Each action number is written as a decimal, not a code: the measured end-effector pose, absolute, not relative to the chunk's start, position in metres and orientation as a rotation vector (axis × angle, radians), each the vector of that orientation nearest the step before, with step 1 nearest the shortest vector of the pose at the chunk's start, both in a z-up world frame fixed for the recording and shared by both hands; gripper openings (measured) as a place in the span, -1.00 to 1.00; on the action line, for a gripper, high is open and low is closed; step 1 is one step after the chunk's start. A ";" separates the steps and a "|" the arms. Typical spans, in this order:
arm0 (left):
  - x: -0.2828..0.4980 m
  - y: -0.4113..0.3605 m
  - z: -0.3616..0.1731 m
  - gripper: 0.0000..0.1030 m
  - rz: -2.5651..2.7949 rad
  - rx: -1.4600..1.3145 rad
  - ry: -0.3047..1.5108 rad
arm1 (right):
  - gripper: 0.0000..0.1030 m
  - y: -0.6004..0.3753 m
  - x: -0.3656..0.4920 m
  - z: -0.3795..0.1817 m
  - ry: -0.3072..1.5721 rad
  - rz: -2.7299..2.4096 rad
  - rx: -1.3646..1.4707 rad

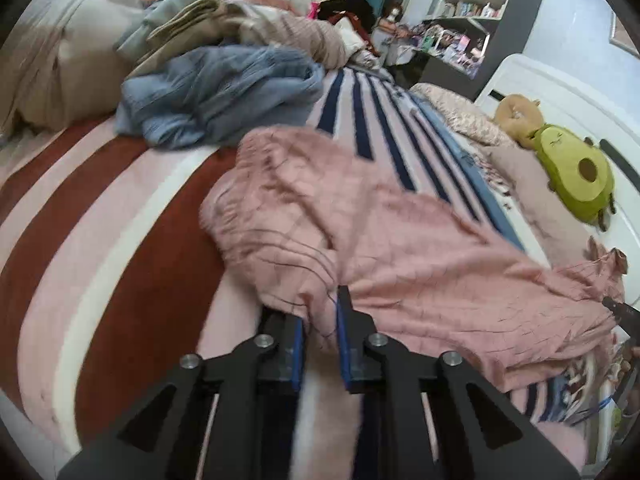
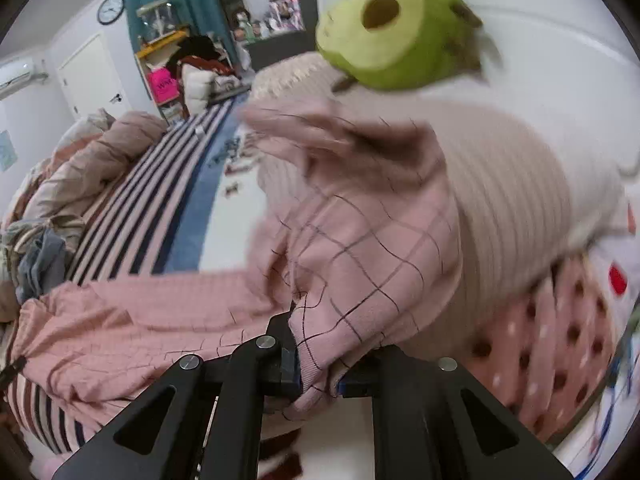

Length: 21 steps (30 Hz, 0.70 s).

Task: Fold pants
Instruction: 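Grasp the pants leg with the right tool while the left tool grips the waistband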

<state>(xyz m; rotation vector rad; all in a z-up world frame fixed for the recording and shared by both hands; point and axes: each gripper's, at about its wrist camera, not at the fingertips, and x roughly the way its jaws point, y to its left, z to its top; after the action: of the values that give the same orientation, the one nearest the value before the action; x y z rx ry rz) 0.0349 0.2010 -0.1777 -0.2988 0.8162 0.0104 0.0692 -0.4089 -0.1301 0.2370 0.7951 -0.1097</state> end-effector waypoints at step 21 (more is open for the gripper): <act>0.045 0.167 -0.124 0.24 -0.012 -0.188 0.658 | 0.51 -0.401 0.066 -0.070 0.719 -0.151 -0.182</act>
<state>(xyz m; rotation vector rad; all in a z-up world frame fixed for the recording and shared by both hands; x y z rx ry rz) 0.0450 0.1669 -0.1237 -0.1881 0.6576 -0.0119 0.0662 -0.4008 -0.0699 -0.1823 0.7189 -0.1510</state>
